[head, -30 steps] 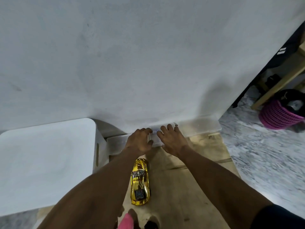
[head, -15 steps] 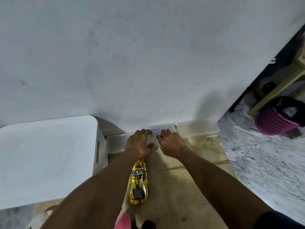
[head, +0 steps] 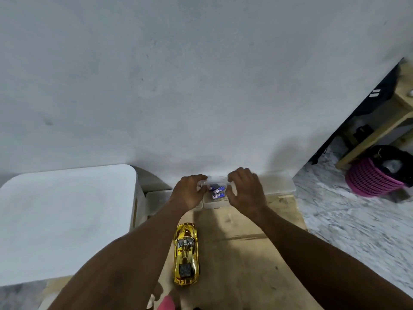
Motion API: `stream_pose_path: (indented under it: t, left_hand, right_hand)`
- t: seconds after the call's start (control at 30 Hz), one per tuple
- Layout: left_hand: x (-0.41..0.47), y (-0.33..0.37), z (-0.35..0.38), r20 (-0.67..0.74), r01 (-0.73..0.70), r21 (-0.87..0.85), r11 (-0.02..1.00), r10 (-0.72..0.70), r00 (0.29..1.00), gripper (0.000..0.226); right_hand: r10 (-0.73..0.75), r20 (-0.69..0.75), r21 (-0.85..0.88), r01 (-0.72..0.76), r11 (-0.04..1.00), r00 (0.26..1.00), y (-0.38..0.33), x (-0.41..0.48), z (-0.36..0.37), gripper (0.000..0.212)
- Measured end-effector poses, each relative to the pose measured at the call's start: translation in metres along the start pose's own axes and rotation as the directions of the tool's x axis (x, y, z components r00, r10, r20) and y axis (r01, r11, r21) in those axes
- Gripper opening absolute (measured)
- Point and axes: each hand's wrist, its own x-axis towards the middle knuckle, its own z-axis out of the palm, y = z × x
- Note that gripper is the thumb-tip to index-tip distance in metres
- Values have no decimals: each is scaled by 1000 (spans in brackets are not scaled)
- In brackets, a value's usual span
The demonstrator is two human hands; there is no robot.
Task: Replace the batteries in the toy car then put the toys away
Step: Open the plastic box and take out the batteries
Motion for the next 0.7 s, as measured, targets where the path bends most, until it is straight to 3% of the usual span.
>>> stream_pose_path:
  t: [0.07,0.13,0.2,0.5,0.7]
  left_hand:
    - [5,3,-4,-22,78,-134,988,-82,996,34]
    - [10,5,-6,-21,134,-222,966,-142,990,34]
    - [15,7,-8,-20,159,-256,954,-169,985,34]
    - [20,-1,-15,27,172,-454,874,-179,983,29]
    - [23,2,-9,-22,203,-519,830,-250,968,28]
  right_hand:
    - [21,-27,86,-19,996,999,4,-12,8,20]
    - [-79,24,118,75,990,997,5,-24,21,21]
    - [-93,109,131,78,988,990,5,-27,36,20]
    - [-97,438,26,96,995,894,10,7,78,47]
    - [-39,526,-44,73,996,850,5,9,88,53]
